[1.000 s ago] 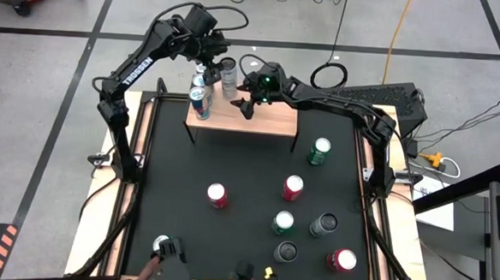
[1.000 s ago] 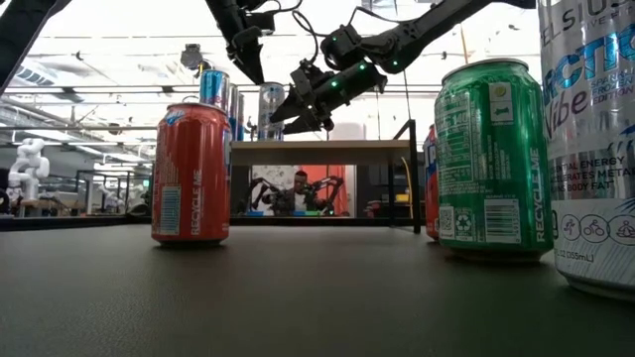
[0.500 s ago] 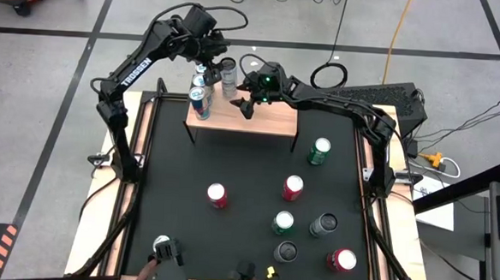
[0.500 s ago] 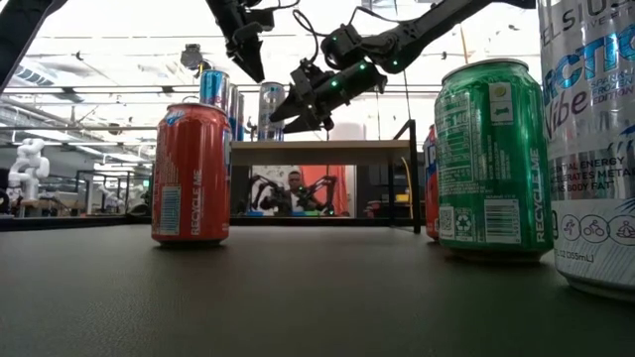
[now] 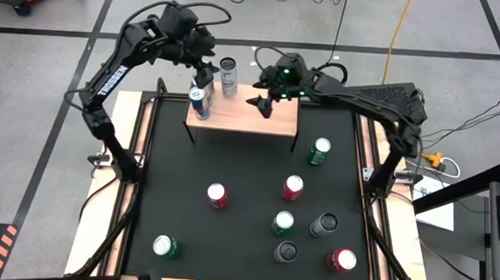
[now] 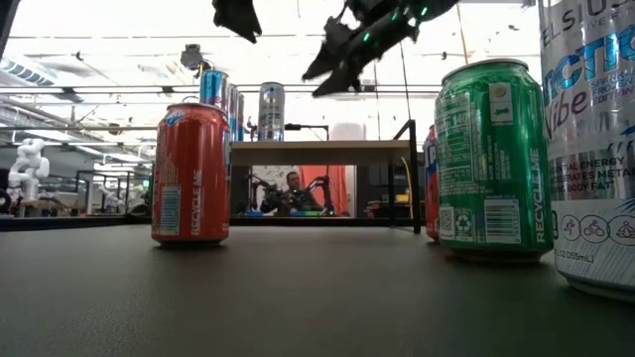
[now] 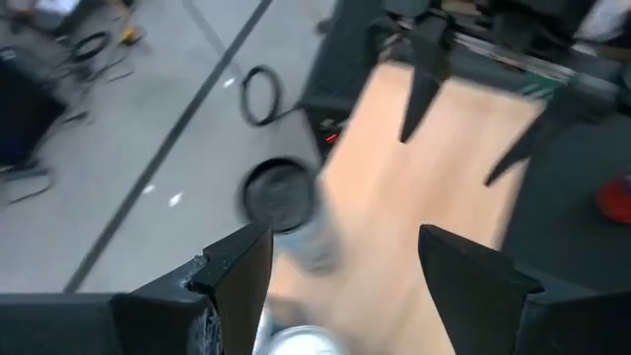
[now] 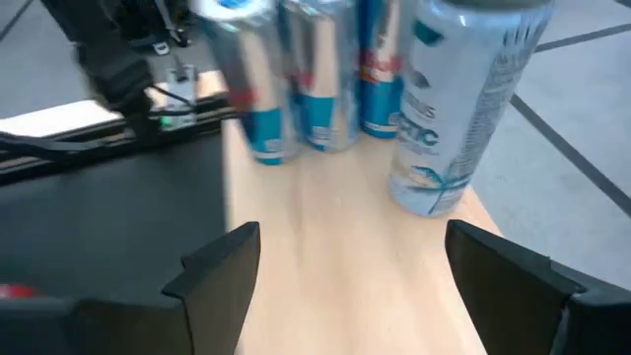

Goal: Place canned beverage on shelf
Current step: Put the top white-blue soda can on the shelf

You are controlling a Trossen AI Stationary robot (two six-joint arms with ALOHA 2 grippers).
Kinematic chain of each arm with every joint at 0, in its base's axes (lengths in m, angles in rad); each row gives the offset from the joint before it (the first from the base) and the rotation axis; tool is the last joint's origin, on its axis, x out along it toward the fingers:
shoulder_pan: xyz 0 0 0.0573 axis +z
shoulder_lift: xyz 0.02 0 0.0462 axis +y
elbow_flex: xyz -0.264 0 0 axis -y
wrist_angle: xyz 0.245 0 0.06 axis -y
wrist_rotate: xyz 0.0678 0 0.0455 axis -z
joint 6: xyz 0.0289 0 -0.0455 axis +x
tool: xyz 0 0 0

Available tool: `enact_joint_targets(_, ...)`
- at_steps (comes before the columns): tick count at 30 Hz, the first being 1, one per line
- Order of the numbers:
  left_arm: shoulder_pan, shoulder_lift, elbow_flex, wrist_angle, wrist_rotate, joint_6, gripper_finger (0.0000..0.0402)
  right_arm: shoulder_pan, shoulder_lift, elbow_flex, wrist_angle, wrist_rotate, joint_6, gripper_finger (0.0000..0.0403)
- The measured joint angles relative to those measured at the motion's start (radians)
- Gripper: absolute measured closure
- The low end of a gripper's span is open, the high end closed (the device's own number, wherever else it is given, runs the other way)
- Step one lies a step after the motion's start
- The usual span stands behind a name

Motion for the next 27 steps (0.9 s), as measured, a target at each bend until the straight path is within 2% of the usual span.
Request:
enact_joint_targets(6, -0.101, -0.047, 0.0, -0.005, 0.077, -0.049, 0.0148, 0.052, -0.158, 0.0, -0.178, 0.002, 0.138, 0.0108)
enact_joint_targets(14, -0.252, -0.072, 0.0, -0.011, 0.109, -0.052, 0.0148, 0.188, -0.322, 0.0, -0.409, 0.003, 0.37, 0.0128)
enact_joint_targets(20, -0.341, -0.072, 0.0, -0.026, 0.109, -0.082, 0.0148, 0.309, -0.394, 0.0, -0.606, 0.039, 0.492, 0.0141)
enact_joint_targets(27, -0.41, -0.071, 0.0, -0.06, 0.104, -0.238, 0.0148, 0.438, -0.45, 0.0, -0.788, 0.108, 0.574, 0.0144)
